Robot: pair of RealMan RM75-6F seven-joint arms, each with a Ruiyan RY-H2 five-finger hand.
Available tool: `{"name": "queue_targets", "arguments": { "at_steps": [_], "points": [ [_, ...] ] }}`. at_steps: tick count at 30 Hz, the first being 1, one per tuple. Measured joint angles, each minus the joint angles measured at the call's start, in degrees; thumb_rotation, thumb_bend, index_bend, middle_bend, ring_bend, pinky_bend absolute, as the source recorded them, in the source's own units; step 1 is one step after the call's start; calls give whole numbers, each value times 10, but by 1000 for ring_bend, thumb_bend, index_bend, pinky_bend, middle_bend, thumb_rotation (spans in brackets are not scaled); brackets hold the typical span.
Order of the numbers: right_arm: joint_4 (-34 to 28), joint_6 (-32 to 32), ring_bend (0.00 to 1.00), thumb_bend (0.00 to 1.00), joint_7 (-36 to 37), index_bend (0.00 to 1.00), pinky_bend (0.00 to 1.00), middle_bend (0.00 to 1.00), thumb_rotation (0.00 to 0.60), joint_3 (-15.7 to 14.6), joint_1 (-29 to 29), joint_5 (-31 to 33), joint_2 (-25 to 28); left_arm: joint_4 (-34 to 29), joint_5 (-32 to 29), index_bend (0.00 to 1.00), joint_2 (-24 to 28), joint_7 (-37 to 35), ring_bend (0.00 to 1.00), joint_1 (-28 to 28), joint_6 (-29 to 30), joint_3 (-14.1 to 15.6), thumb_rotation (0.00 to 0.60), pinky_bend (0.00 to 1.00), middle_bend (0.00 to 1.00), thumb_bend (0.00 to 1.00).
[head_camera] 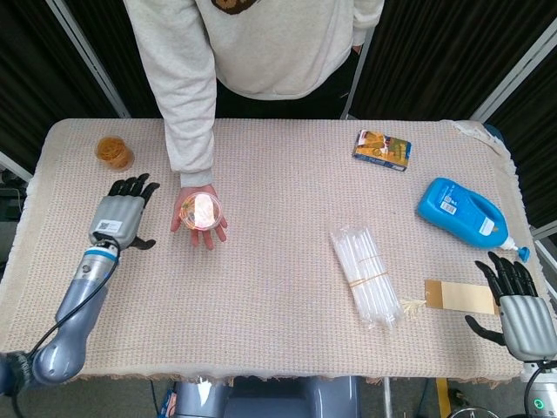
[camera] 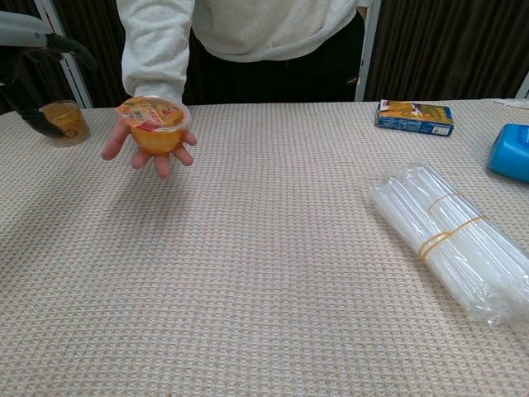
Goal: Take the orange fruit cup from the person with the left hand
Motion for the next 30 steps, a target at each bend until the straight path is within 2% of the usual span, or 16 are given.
{"name": "queue_targets", "arguments": {
  "at_steps": [5, 8, 17, 23, 25, 27, 29, 30],
  "points": [
    [0, -3, 0, 112, 7, 114, 0, 0, 600, 0, 1, 2, 1, 32, -128, 129, -54, 97, 0, -116, 27, -16, 600, 72, 0, 193],
    [0, -3, 0, 111, 10, 114, 0, 0, 600, 0, 0, 3, 2, 54, -169, 139, -87, 122, 0, -158, 47, -21, 600, 77, 0, 192],
    [-1, 0, 0, 112, 10, 114, 0, 0, 600, 0, -1, 4, 3, 113, -222, 180, -151, 155, 8, -217, 90, -19, 600, 117, 0, 193],
    [-2, 0, 0, 111, 10, 115, 0, 0, 600, 0, -3, 6, 4, 138, -241, 209, -180, 163, 40, -233, 98, -11, 600, 155, 14, 205],
    [-3, 0, 0, 111, 12, 114, 0, 0, 600, 0, -3, 8, 4, 142, -243, 300, -186, 163, 102, -234, 100, -7, 600, 223, 79, 240],
    [-3, -1, 0, 112, 13, 114, 0, 0, 600, 0, -3, 9, 5, 146, -241, 523, -192, 163, 277, -234, 102, 1, 600, 363, 295, 362],
    [-3, 0, 0, 111, 13, 115, 0, 0, 600, 0, -4, 8, 5, 149, -235, 693, -198, 161, 418, -234, 107, 7, 600, 468, 472, 473],
    [-3, 0, 0, 111, 13, 115, 0, 0, 600, 0, -4, 8, 5, 150, -230, 754, -200, 158, 466, -233, 109, 8, 600, 507, 528, 514]
  ]
}}
